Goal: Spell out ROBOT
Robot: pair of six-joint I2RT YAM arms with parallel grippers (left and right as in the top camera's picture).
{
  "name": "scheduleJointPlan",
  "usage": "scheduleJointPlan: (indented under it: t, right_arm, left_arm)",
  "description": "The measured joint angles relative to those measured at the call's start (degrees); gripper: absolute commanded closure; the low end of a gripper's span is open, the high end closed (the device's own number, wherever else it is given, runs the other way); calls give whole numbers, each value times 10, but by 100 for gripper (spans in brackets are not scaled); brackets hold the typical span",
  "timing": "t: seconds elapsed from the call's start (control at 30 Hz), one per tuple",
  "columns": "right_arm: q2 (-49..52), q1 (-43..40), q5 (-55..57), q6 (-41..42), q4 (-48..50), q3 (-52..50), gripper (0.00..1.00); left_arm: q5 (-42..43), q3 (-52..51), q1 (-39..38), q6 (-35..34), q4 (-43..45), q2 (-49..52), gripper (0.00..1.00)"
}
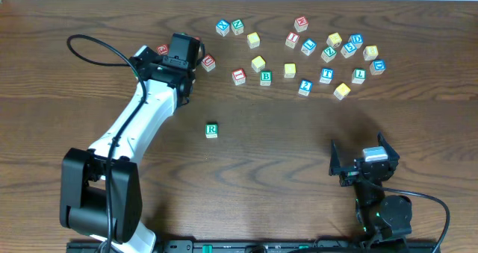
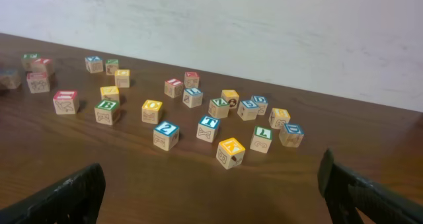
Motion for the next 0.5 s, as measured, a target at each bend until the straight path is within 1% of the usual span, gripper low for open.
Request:
scheduleJointPlan:
  t: [0.27, 0.5]
  right_arm:
    - [0, 0, 0, 0, 0, 0, 1]
    - [0, 0, 0, 0, 0, 0, 1]
  left_arm:
    - [0, 0, 28, 0, 1, 7, 35]
    - [8, 0, 31, 10, 15, 23, 36]
